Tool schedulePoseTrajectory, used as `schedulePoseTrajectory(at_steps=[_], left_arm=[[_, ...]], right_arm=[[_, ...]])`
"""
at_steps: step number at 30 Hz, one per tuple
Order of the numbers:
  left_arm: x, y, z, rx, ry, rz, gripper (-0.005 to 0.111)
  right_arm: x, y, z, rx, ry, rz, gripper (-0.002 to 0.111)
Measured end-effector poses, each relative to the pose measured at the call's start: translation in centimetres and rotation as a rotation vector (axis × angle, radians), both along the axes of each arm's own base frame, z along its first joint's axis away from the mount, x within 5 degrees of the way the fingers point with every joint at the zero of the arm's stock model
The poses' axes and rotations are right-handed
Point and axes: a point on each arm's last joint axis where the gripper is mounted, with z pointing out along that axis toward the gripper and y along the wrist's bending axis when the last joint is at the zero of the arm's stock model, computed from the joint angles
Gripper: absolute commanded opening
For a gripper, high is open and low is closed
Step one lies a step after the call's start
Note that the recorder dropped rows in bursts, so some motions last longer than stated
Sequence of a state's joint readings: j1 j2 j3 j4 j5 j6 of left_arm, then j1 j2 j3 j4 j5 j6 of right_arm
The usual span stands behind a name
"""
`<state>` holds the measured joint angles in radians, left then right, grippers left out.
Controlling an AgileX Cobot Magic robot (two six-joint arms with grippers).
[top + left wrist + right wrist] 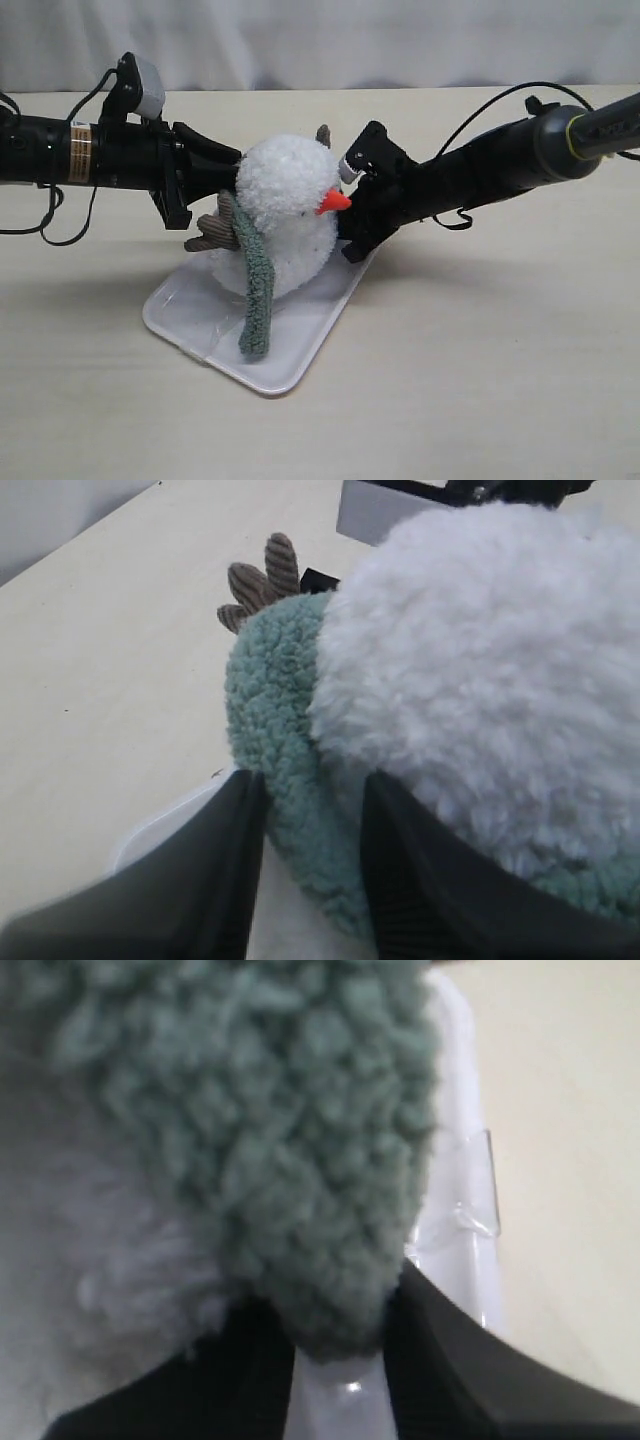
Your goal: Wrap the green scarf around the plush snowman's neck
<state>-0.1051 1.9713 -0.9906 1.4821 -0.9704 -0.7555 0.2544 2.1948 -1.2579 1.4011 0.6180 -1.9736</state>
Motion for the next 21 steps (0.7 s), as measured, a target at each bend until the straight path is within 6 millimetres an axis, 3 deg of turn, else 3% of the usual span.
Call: schedulePoseTrajectory(at_steps=[1,11,21], left_arm=[[0.0,0.0,0.0,0.000,0.000,0.000,0.032],[0.4,0.2,0.0,-0.004,0.002,0.054,0.032],[0.9,0.3,0.3,-0.041,0.009,0.121,0.032]], right_arm=[[0.0,0.0,0.0,-0.007,-0.003,0.004,0.004],[-1.4,-0.4,3.0,-0.086,0.067,0.081,0.004],[-3.9,-1.1,2.7,-0.189,0.322,0.185,0.004]])
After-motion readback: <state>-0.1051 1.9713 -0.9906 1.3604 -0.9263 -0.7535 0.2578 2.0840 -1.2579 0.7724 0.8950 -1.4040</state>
